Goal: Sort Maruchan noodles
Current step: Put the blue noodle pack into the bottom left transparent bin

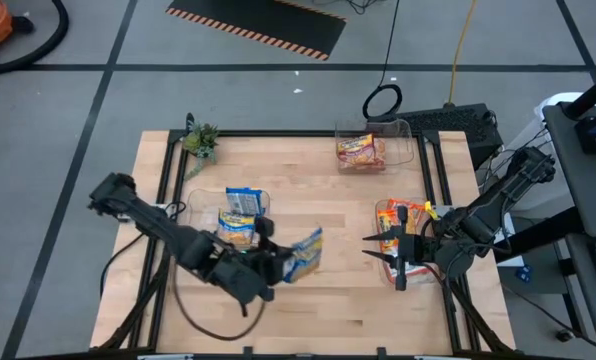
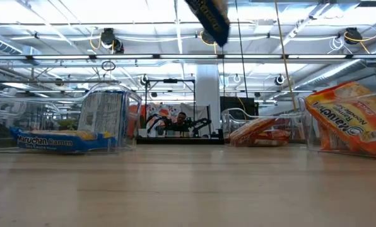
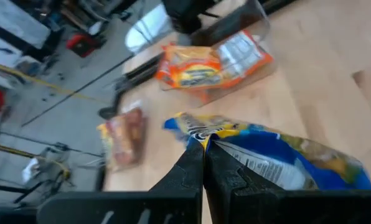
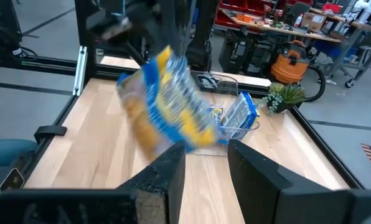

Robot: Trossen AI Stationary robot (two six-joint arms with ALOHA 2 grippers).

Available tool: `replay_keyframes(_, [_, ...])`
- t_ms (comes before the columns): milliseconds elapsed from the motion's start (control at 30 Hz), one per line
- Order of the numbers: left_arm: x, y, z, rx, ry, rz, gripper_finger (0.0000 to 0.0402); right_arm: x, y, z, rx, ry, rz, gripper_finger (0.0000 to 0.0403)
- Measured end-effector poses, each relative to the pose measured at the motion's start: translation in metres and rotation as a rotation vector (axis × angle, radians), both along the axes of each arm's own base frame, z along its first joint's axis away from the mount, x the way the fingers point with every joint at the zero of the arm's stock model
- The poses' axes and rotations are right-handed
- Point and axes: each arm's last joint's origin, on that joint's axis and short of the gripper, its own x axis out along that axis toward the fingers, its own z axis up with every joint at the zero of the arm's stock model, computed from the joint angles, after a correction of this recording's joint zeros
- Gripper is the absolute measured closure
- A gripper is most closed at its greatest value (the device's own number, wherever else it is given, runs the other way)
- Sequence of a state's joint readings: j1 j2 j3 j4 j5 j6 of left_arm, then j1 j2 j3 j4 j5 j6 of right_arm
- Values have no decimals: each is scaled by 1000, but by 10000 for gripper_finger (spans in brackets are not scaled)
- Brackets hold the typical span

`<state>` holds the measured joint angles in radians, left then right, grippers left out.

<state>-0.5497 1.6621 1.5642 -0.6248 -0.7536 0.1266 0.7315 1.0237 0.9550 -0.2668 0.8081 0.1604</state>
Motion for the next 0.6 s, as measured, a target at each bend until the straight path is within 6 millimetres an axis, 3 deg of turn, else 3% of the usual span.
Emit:
replay_keyframes(367, [-52, 16, 33, -15, 3, 56, 396, 0, 1, 0, 3, 0, 2, 289])
replay_keyframes(600, [-88, 30, 20, -20, -63, 181, 396, -1, 1, 0, 3, 0, 7, 289])
